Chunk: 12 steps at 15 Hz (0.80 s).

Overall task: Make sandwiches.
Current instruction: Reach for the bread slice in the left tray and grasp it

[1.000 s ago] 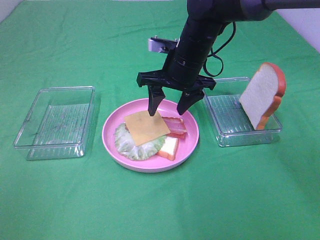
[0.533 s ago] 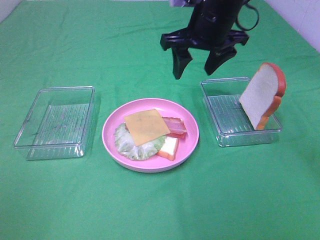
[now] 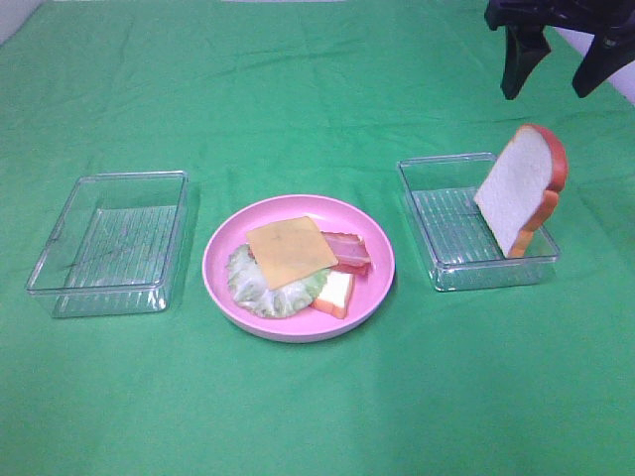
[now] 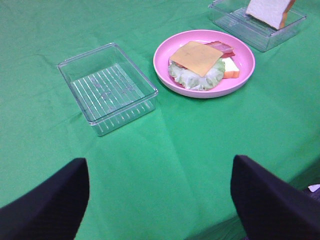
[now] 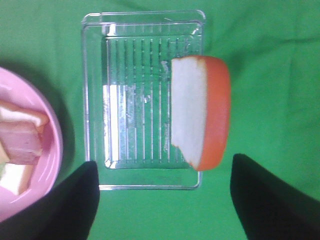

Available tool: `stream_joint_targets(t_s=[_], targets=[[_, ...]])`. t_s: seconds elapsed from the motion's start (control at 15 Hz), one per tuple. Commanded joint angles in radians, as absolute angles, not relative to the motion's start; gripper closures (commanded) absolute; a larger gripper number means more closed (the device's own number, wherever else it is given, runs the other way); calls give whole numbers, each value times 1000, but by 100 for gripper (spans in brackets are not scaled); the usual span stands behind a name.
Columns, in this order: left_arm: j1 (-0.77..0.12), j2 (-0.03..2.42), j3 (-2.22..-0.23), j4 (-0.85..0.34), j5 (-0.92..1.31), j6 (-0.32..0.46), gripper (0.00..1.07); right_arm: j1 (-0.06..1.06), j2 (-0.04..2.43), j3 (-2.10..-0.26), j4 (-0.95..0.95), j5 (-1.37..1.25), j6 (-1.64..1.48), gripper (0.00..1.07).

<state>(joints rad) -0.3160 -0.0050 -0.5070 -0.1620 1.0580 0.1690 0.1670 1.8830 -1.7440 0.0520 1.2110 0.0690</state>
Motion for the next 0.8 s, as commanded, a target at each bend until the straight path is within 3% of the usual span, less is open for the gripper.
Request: stream_joint_targets(t_s=[0.07,0.67,0.8], targets=[[-315,-13,-503,-160,1051,168,32,111,1896,-1739,50,1251,56,38],[-315,-13,-503,-160,1051,168,32,58,2082,-1739,136,1212,-29,38],[-315,-13,-503,-160,1051,168,32,58,2099,-1739,136,1204,-27,46]])
